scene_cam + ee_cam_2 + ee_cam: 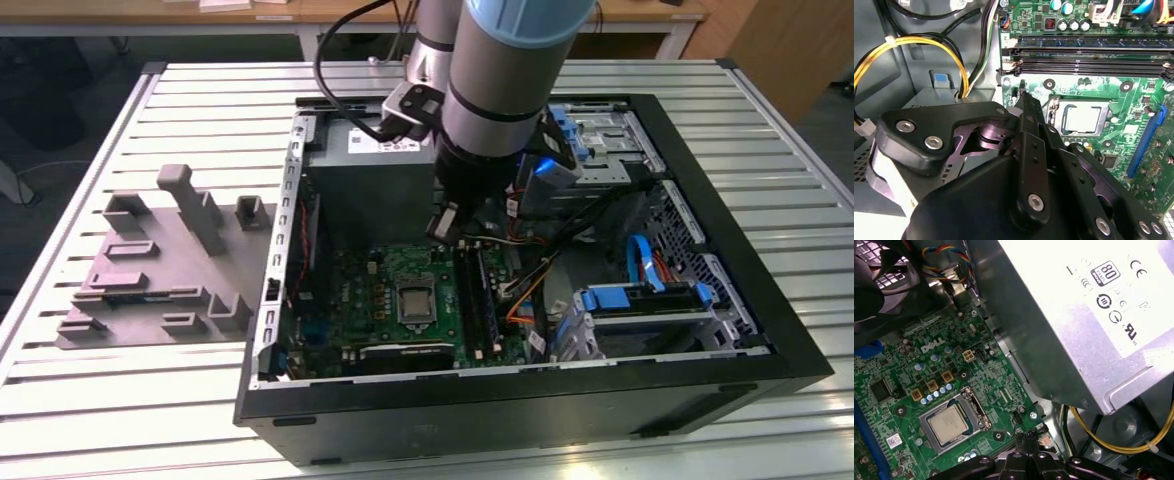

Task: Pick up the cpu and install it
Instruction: 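Install the first cpu locking lever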

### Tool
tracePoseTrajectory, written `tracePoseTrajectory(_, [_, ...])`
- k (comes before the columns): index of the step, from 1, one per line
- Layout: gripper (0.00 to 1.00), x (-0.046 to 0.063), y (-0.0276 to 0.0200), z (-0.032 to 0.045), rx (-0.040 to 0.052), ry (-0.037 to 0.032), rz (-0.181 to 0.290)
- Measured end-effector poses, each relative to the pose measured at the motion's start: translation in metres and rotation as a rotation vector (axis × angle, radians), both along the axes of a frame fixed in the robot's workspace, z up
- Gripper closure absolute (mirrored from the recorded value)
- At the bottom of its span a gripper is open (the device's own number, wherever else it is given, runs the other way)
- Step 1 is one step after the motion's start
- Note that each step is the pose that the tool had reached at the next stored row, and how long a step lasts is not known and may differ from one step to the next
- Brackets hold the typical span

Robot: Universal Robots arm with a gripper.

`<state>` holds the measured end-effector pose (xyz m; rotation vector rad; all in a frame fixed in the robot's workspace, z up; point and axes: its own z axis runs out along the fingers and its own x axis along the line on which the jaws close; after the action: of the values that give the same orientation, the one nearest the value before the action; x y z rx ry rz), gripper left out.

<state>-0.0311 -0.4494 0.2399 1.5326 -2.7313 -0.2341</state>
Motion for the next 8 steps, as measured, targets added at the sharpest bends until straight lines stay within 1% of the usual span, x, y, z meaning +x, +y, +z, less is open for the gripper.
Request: tracePoseTrajectory(8, [0.89,-0.0030,0.0006,-0.0026,-0.0005,0.0001,0.005])
